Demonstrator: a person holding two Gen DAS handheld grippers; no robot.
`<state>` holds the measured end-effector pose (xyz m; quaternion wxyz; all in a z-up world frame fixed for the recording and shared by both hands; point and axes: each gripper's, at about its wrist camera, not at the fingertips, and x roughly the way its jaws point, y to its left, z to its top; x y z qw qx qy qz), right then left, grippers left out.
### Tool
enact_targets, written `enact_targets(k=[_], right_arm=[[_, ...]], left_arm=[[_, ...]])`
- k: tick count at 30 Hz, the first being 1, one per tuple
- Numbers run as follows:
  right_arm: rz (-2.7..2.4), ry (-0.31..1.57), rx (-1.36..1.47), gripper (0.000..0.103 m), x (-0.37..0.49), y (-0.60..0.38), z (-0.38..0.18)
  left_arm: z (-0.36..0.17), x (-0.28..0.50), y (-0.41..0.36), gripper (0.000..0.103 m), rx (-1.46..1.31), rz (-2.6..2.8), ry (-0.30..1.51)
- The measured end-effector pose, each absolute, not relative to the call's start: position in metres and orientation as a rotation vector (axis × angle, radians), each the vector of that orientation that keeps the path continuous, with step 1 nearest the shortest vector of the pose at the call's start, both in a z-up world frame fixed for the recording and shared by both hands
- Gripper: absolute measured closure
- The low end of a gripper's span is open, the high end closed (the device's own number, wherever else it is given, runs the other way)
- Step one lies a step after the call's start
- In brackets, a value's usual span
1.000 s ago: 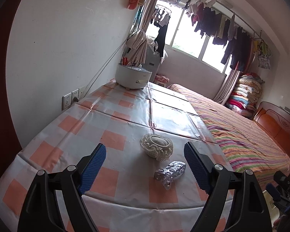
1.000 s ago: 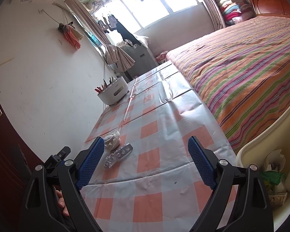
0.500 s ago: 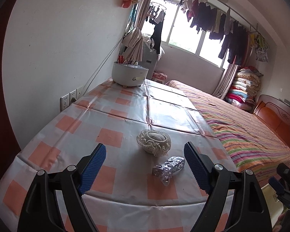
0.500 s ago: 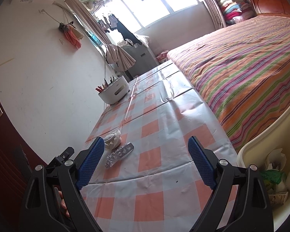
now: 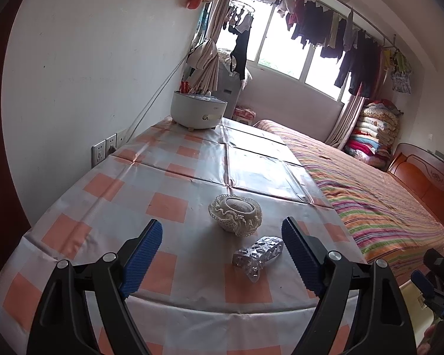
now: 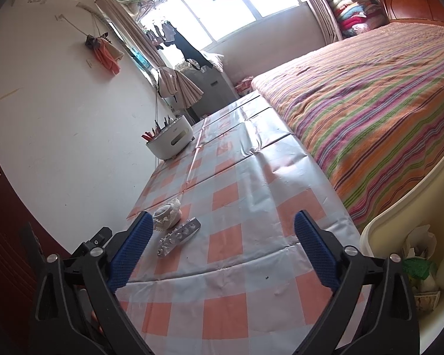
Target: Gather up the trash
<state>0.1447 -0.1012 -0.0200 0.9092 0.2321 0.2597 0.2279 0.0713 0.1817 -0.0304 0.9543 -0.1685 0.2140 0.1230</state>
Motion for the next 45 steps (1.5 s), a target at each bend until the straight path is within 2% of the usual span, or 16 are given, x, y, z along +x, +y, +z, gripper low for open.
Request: enact_targets(k=[45], right_arm=[[0.458, 0.53, 0.512, 0.007, 0.14, -0.1047, -0.0172]], left_arm=[[-0.0378, 0.078, 0.1804, 0.022, -0.369, 0.248, 0.464]])
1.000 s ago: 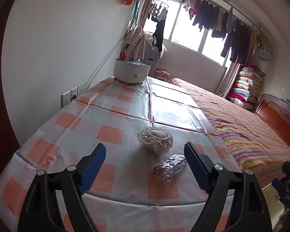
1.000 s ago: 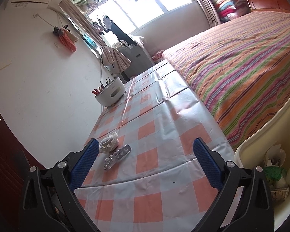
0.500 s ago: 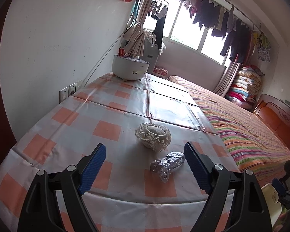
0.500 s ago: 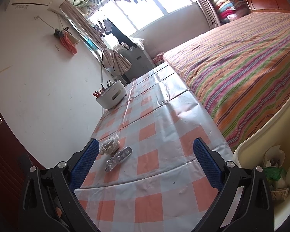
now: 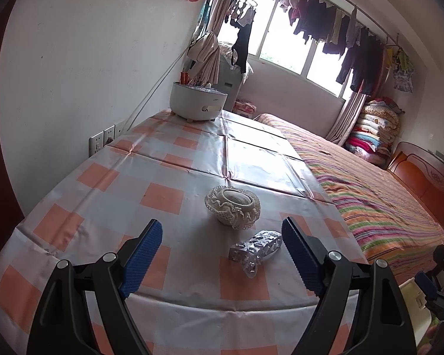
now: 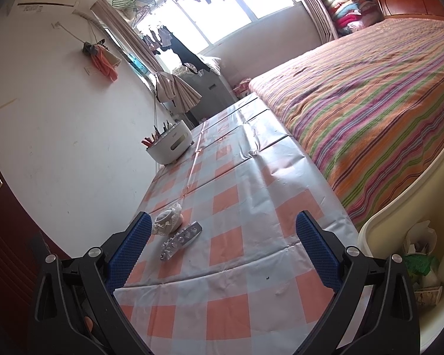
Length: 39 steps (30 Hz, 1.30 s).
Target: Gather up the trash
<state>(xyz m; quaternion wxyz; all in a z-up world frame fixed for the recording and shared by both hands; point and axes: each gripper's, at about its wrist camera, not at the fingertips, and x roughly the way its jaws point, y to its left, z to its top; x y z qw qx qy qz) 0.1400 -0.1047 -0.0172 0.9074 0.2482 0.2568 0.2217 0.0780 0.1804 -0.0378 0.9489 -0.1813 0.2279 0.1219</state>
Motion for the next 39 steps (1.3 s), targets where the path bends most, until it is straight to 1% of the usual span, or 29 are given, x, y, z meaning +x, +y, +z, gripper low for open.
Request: enact_targets(k=[13, 39], right_arm=[[0.47, 0.509, 0.487, 0.007, 0.137, -0.099, -0.013], [0.475, 0.528, 0.475, 0.007, 0.139, -0.096, -0.018]], left_arm=[[-0.038, 0.08, 0.185, 0.022, -0.392, 0.251, 0.467], [-0.037, 0.078, 0.187, 0.022, -0.39, 0.246, 0.468]])
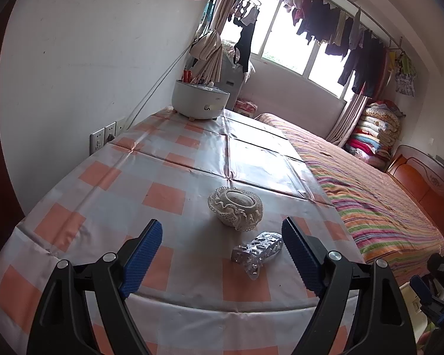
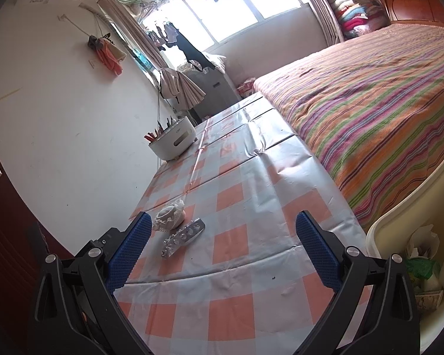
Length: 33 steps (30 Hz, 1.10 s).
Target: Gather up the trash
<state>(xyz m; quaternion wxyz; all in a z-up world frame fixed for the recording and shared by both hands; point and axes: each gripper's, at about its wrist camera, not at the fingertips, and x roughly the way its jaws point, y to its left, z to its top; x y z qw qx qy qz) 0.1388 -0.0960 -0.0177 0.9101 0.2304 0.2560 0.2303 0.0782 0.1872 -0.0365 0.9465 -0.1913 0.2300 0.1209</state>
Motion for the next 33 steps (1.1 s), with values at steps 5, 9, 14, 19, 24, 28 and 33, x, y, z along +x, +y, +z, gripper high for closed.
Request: enact_targets(k=[5, 9, 14, 19, 24, 28, 33], right_arm=[[0.461, 0.534, 0.486, 0.007, 0.142, -0.099, -0.02], [0.467, 0.554, 0.447, 0.007, 0.142, -0.087, -0.026], [0.488, 0.581, 0.412, 0.007, 0.143, -0.072, -0.03], [0.509, 0.611, 0.38, 0.007, 0.144, -0.051, -0.033], [0.528, 0.643, 0.345, 0.007, 0.146, -0.027, -0.03], [0.553, 0.708, 0.308, 0.007, 0.153, 0.003, -0.033], [0.501, 0.783, 0.273, 0.007, 0.167, 0.034, -0.03]], left_arm=[[-0.034, 0.075, 0.188, 0.022, -0.386, 0.236, 0.458], [-0.029, 0.07, 0.19, 0.022, -0.378, 0.229, 0.448], [-0.025, 0.063, 0.197, 0.022, -0.384, 0.226, 0.44], [-0.024, 0.056, 0.213, 0.022, -0.399, 0.239, 0.438], [-0.023, 0.049, 0.226, 0.022, -0.446, 0.241, 0.433], [-0.02, 0.044, 0.23, 0.022, -0.454, 0.239, 0.43], [-0.021, 0.041, 0.237, 0.022, -0.483, 0.231, 0.439]])
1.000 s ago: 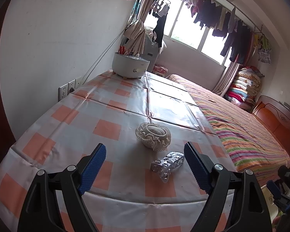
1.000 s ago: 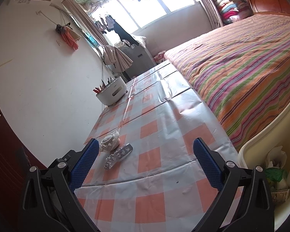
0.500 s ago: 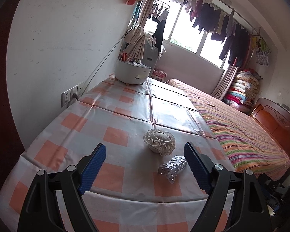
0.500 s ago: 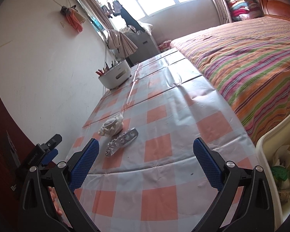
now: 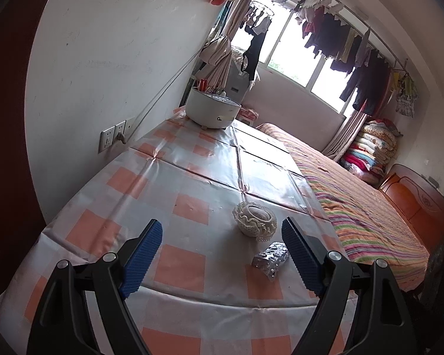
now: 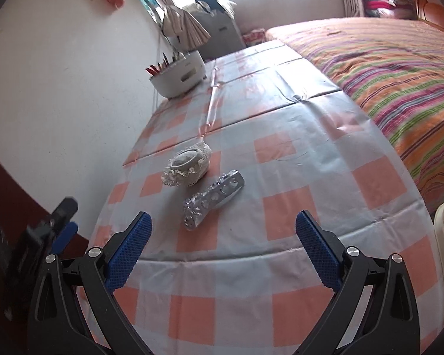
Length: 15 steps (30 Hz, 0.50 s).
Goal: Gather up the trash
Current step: 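Lower the right gripper onto the clear blister pack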
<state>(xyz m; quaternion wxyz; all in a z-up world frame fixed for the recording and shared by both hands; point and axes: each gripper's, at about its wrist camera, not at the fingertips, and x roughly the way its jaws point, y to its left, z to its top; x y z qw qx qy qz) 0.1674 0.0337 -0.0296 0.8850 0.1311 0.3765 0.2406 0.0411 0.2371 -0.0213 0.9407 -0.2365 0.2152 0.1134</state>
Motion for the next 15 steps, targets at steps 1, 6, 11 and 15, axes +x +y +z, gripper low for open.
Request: enact_targets(k=[1, 6, 11, 15], right_arm=[[0.483, 0.812, 0.277, 0.007, 0.177, 0.042, -0.027], [0.408, 0.99, 0.284, 0.007, 0.22, 0.072, -0.019], [0.307, 1.197, 0.208, 0.007, 0.258, 0.103, -0.032], [0.22, 1.254, 0.213, 0.008, 0.278, 0.111, -0.048]], left_arm=[[-0.021, 0.04, 0.239, 0.022, -0.491, 0.231, 0.438], [-0.018, 0.036, 0.248, 0.022, -0.538, 0.208, 0.427], [-0.02, 0.036, 0.258, 0.022, -0.582, 0.207, 0.438], [-0.022, 0.037, 0.267, 0.022, -0.611, 0.209, 0.441]])
